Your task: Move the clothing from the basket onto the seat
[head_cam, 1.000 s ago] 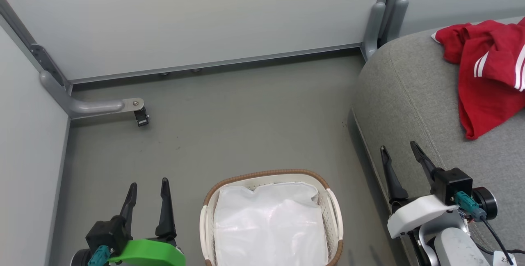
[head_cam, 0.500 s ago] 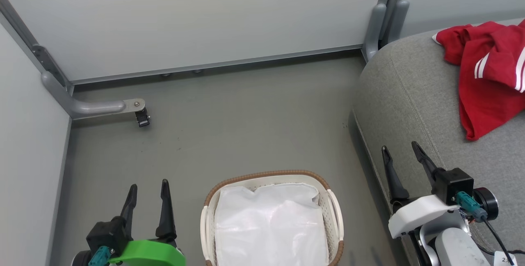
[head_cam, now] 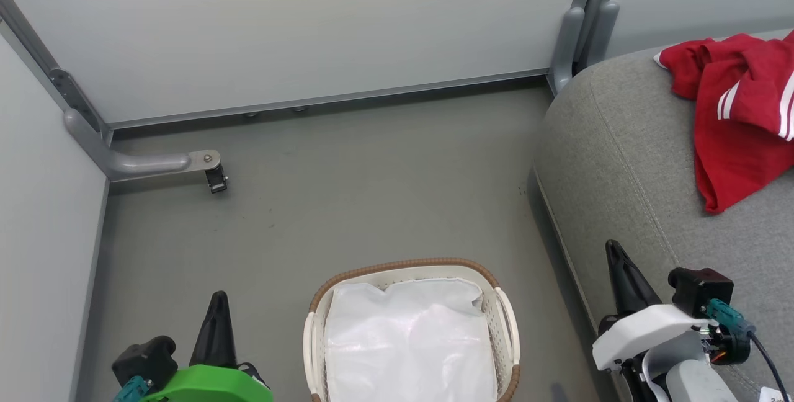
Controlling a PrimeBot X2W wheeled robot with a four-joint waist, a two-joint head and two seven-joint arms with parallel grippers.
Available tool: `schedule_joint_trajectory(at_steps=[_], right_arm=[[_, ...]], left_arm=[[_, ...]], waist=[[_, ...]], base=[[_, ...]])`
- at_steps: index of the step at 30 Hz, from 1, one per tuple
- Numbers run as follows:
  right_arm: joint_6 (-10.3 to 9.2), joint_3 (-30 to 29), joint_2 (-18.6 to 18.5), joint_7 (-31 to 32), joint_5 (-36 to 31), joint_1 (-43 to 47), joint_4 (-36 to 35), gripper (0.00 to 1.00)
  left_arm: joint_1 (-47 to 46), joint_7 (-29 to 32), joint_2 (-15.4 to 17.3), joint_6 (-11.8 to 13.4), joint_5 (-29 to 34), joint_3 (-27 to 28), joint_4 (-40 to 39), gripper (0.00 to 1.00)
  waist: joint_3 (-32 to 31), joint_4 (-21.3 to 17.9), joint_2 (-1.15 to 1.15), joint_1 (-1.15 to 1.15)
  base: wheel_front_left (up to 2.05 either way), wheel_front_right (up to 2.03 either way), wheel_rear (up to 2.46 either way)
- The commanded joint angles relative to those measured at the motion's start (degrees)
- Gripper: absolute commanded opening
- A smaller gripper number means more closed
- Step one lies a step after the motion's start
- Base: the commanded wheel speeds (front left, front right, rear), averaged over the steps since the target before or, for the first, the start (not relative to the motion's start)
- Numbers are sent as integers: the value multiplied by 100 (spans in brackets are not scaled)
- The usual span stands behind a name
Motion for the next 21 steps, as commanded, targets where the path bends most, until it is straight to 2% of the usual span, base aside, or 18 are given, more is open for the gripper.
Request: schedule_joint_trajectory(at_steps=[1,8,21], right_arm=[[-1,-42,-21,53,280,-58,-124,0],[-1,-117,-27,254,1127,-28,-192,0],[-2,-234,-36,545,2302,2,-273,0]], left_arm=[[-107,47,25,-53,-249,55,-100,0],[-185,251,37,-110,-984,181,-126,0],[-286,537,51,-191,-2000,359,-162,0]], waist=[[-3,0,0,0],[-19,4,0,0],[-45,9,0,0]], base=[[0,0,0],[0,0,0],[0,0,0]])
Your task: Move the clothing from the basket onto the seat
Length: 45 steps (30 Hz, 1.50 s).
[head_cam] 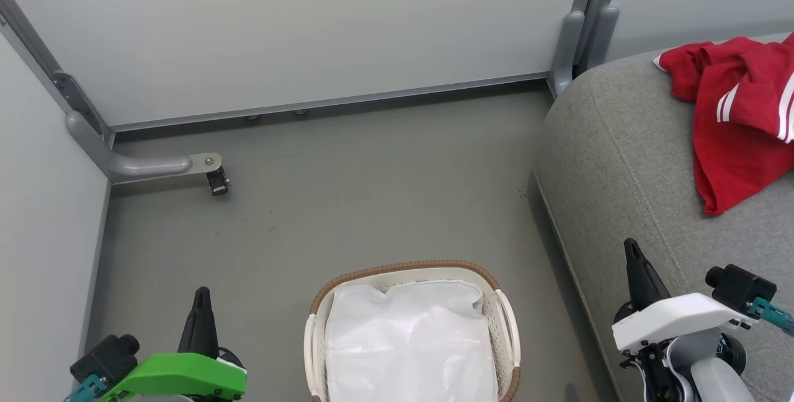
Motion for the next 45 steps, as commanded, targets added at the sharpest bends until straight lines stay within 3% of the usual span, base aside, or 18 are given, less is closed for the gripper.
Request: schedule_joint_trajectory(at_steps=[1,45], right_arm=[[-2,-39,-33,48,230,-1,-105,0],[-4,-344,-55,808,3233,66,-297,0]], left_arm=[[-168,55,47,-48,-186,61,-91,0],[-428,813,57,-252,-2762,548,-173,0]], waist=[[-3,1,0,0],[-91,19,0,0]], base=[[0,0,0],[0,0,0]])
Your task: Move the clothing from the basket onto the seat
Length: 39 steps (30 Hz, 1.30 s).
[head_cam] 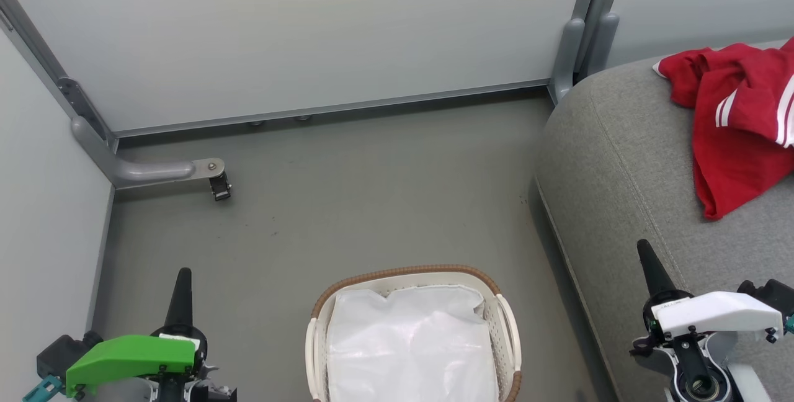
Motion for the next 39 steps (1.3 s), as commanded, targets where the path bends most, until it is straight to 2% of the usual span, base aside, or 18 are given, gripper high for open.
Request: schedule_joint_trajectory(at_steps=[1,39], right_arm=[[-3,-30,-35,40,160,14,-69,0],[-4,-213,-49,494,1962,67,-176,0]], left_arm=[[-160,35,41,-34,-145,52,-55,0],[-296,513,33,-158,-1670,355,-96,0]], waist=[[-3,1,0,0],[-79,17,0,0]], base=[[0,0,0],[0,0,0]])
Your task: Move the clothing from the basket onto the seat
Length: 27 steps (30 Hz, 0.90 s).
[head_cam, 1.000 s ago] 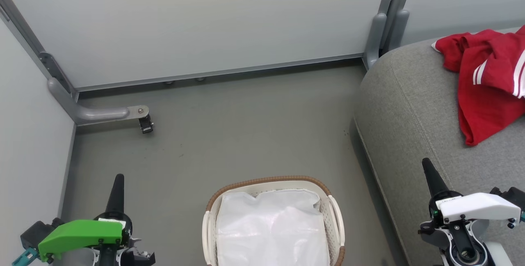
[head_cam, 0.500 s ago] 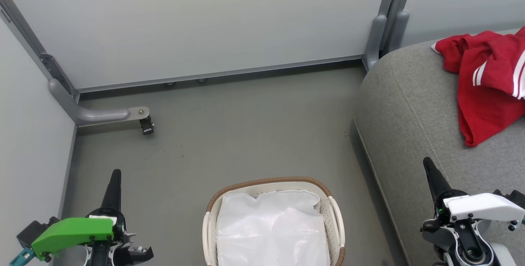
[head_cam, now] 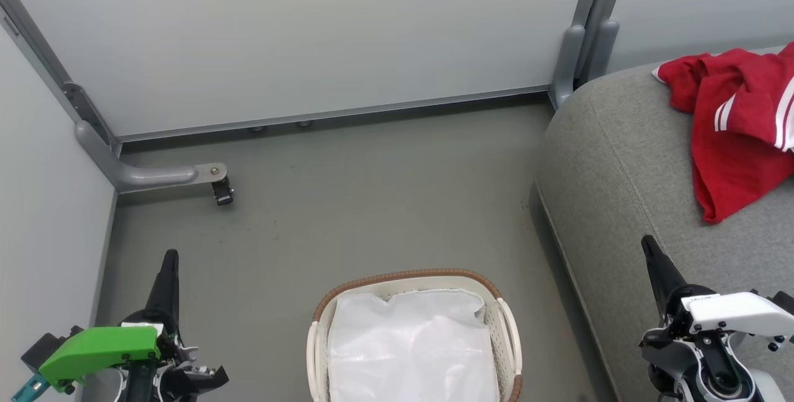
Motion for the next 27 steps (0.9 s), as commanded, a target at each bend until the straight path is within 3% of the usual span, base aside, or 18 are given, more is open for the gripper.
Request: schedule_joint_trajectory(at_steps=[1,10,27], right_arm=[[-3,-28,-35,32,122,47,-37,0],[-3,-62,-38,126,478,61,-59,0],[-3,-61,-37,115,466,61,-57,0]], left_arm=[[-103,38,33,-37,-102,34,-28,0],[-126,145,30,-62,-403,99,-33,0],[-114,135,20,-59,-379,105,-29,0]], waist=[[-3,1,0,0],[-21,5,0,0],[-22,5,0,0]], base=[[0,0,0],[0,0,0],[0,0,0]])
